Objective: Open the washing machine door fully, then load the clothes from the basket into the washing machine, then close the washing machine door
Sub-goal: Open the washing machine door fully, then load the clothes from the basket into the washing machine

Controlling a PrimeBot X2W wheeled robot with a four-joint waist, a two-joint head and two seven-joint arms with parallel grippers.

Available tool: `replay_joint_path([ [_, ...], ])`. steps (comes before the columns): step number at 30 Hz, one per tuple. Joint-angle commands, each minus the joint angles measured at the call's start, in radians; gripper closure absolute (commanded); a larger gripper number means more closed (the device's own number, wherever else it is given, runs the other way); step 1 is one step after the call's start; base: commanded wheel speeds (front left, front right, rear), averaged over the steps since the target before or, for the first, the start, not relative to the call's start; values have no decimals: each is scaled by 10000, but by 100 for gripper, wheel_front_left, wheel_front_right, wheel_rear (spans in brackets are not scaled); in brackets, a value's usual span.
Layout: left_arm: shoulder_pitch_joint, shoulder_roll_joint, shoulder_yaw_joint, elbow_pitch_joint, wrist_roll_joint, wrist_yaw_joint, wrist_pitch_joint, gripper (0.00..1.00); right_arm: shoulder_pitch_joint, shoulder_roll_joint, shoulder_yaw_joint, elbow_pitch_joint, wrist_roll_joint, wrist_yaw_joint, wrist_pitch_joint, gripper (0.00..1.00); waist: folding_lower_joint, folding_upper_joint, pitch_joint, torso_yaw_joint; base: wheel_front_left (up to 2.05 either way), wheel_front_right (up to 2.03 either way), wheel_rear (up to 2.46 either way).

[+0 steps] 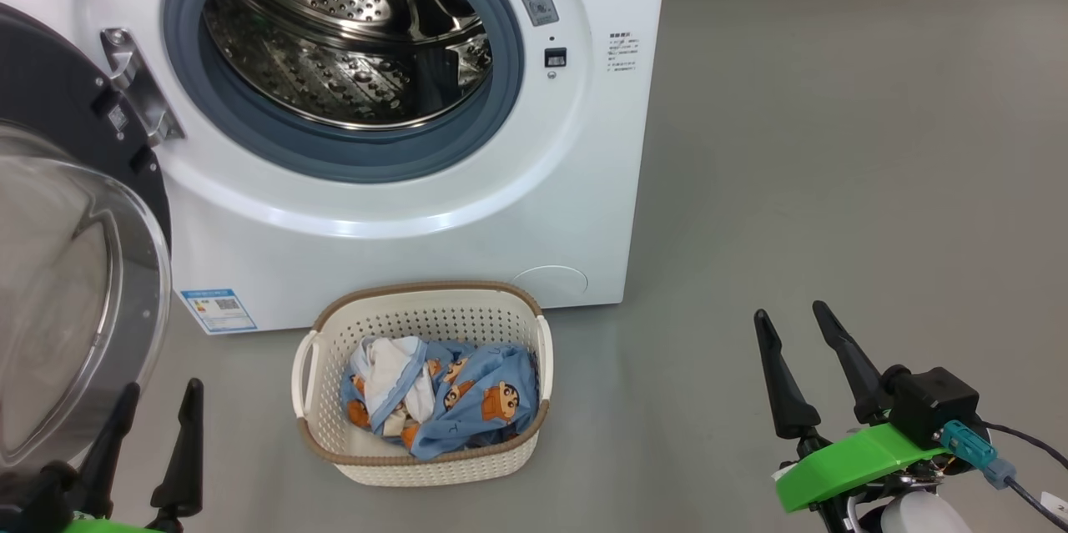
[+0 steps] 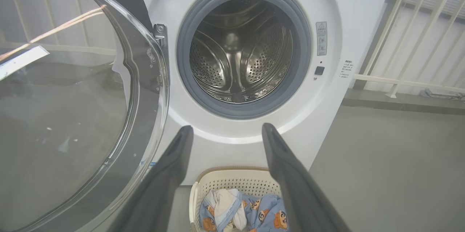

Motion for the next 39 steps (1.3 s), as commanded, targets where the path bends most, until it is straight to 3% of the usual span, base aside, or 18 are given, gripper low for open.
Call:
replay_joint_path([
  [1,-237,275,468,-261,110,-31,-105,0,-85,-44,173,-270,-196,56,-122,0,0,0,14,25,0,0,0],
  [39,-309,126,646,-246,412,-337,-105,0,-97,27,222,-157,-272,56,-118,0,0,0,110,145,0,0,0],
])
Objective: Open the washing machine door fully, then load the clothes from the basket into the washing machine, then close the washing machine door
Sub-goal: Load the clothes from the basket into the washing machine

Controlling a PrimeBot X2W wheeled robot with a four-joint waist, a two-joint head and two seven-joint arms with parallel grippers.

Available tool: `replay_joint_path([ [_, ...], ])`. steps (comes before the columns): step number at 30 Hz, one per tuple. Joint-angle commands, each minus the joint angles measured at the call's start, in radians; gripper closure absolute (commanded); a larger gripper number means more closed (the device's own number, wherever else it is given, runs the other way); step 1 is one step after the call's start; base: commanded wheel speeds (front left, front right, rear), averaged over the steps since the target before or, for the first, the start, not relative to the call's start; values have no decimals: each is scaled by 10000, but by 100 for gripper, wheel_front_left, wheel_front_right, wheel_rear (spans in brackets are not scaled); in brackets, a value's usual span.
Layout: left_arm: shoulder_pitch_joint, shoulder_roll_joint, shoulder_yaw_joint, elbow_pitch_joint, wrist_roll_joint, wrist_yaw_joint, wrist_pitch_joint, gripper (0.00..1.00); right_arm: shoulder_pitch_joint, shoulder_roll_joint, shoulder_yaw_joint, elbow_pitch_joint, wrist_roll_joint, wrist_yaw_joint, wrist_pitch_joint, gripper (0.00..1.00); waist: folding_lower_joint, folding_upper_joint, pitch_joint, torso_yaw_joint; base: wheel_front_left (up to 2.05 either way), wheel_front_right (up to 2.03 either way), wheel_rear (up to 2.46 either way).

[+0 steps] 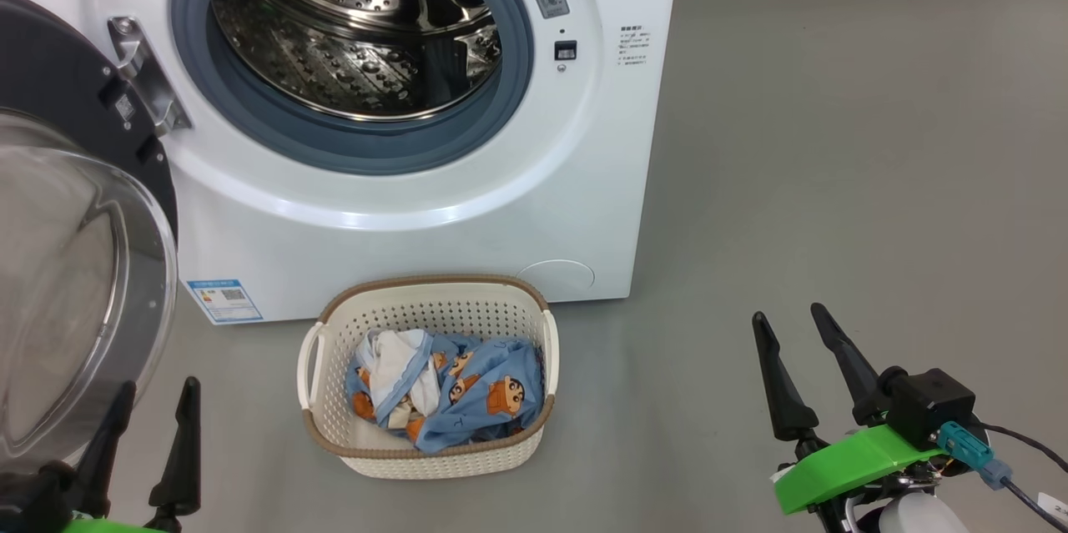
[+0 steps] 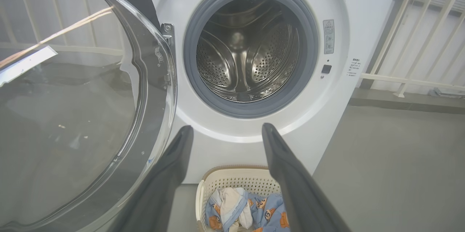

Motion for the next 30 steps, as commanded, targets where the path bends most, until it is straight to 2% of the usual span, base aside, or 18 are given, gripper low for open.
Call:
replay_joint_path([
  [1,-311,283,402,-269,100,-73,-105,0,-102,10,216,-213,-185,56,-119,0,0,0,-5,7,16,-16,0],
  [9,-340,318,387,-261,82,-104,-105,0,-134,23,212,-172,-156,56,-120,0,0,0,-4,5,78,-78,0],
  [23,-418,258,499,-267,12,-131,-105,0,-150,46,147,-172,-145,56,-121,0,0,0,-6,29,184,-184,0],
  [30,-371,237,497,-297,22,-150,-105,0,-134,51,129,-177,-124,56,-121,0,0,0,-21,75,105,-105,0],
])
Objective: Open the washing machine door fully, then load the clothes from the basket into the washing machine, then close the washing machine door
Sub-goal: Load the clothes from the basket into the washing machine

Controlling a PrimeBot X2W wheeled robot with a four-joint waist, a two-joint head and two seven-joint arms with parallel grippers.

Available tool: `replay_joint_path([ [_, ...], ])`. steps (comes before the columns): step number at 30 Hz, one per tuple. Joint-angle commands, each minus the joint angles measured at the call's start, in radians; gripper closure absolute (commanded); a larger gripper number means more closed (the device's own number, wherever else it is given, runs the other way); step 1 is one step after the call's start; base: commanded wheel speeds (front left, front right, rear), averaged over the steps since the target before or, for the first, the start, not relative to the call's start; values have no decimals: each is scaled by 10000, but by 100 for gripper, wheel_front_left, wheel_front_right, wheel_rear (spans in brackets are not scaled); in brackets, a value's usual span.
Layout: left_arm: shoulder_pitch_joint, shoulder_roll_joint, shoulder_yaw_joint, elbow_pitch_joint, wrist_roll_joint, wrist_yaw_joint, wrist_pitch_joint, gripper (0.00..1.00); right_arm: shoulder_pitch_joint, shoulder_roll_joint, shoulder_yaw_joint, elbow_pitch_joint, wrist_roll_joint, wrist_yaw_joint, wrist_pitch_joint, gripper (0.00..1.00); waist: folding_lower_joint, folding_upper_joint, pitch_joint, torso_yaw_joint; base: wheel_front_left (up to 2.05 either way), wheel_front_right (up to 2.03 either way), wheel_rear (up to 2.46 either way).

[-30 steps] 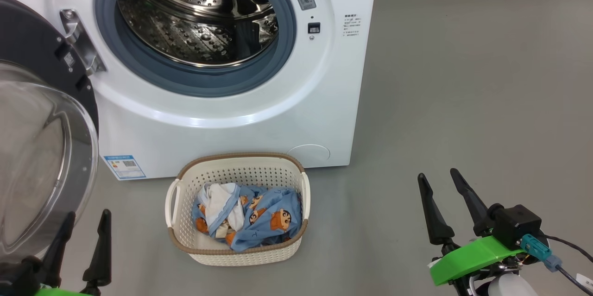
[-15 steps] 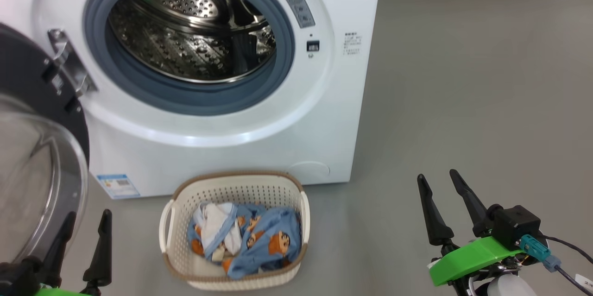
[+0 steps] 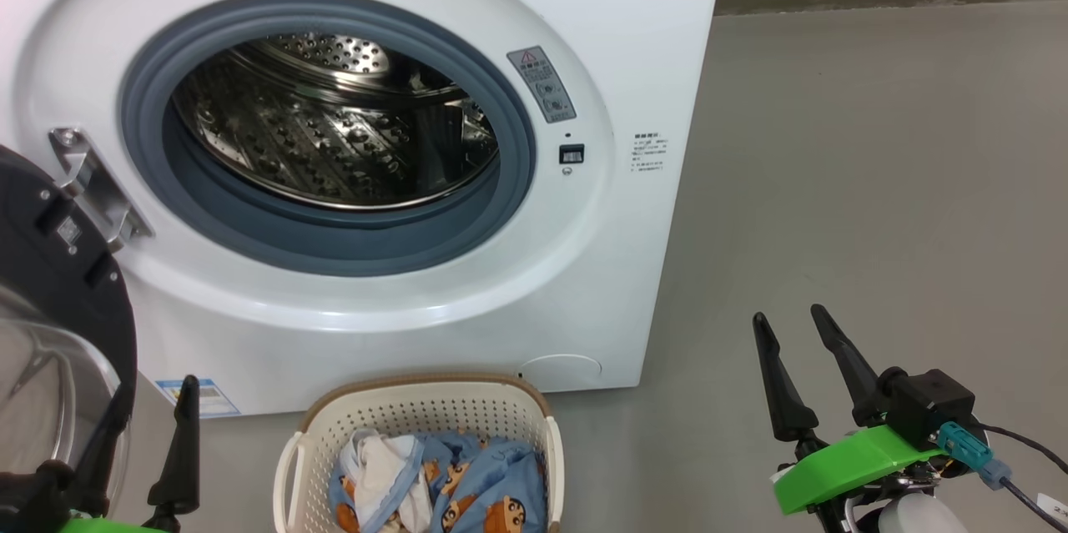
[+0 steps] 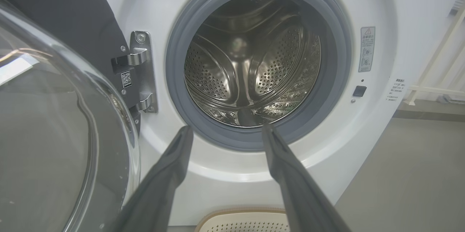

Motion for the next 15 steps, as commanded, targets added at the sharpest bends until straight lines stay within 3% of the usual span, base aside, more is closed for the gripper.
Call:
replay_joint_path([
  [1,-359,265,424,-278,24,-61,-105,0,-129,8,168,-234,-124,56,-121,0,-1,-1,-1,18,50,-50,0],
  [15,-416,261,355,-119,23,-43,-105,0,-141,19,248,-204,-103,56,-122,0,-1,-1,1,121,5,-5,0],
])
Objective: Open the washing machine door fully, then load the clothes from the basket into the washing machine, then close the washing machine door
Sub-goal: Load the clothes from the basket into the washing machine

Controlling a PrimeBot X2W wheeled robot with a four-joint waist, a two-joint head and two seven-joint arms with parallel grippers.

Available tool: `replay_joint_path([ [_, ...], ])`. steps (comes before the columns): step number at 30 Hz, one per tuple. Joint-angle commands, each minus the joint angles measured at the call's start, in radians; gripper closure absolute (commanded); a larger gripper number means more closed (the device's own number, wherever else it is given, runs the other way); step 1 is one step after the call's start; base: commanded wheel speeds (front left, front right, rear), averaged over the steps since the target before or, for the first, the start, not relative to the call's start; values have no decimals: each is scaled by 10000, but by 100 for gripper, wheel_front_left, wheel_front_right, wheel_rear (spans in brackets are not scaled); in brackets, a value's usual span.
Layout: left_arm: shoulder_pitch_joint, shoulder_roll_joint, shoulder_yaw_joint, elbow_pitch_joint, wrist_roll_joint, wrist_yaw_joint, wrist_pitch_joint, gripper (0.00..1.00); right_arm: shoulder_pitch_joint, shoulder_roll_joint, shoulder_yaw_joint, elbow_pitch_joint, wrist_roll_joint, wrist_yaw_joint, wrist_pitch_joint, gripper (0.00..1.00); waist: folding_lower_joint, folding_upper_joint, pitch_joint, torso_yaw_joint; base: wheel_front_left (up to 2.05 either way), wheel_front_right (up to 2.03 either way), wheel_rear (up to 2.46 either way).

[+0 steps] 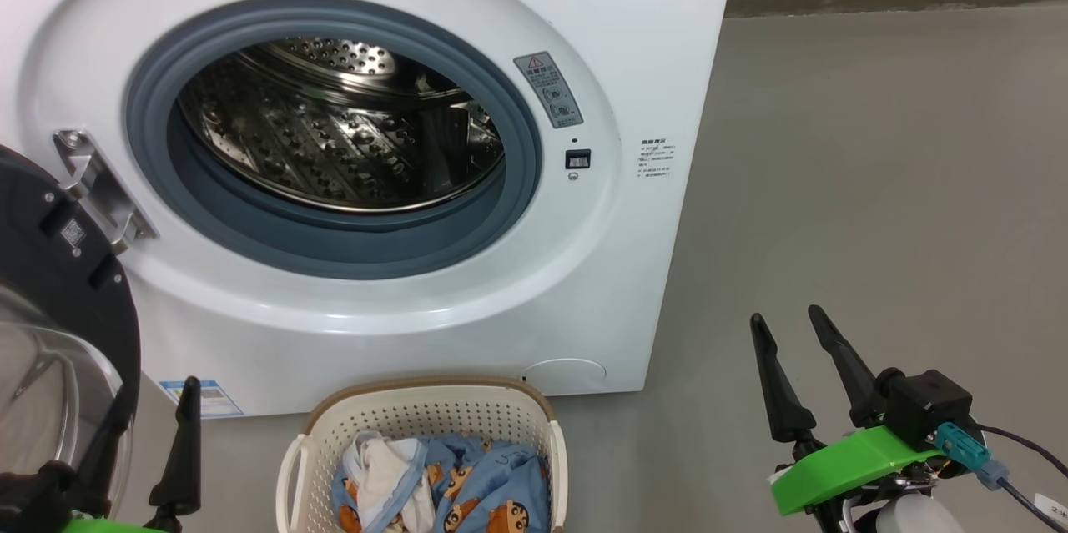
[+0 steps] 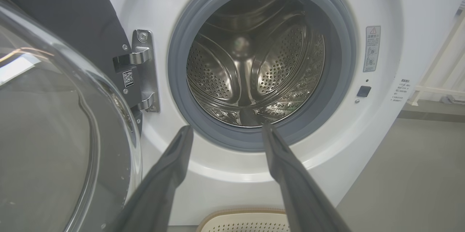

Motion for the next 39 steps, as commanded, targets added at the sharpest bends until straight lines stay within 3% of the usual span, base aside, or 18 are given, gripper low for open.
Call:
replay_joint_path([
  [1,-420,268,376,-134,21,-41,-105,0,-144,-8,229,-206,-102,56,-122,0,-1,0,-3,1,0,0,0],
  [39,-568,541,141,-182,-322,-108,-102,0,-178,0,182,-423,-160,56,-122,0,-1,0,644,-164,0,0,0],
])
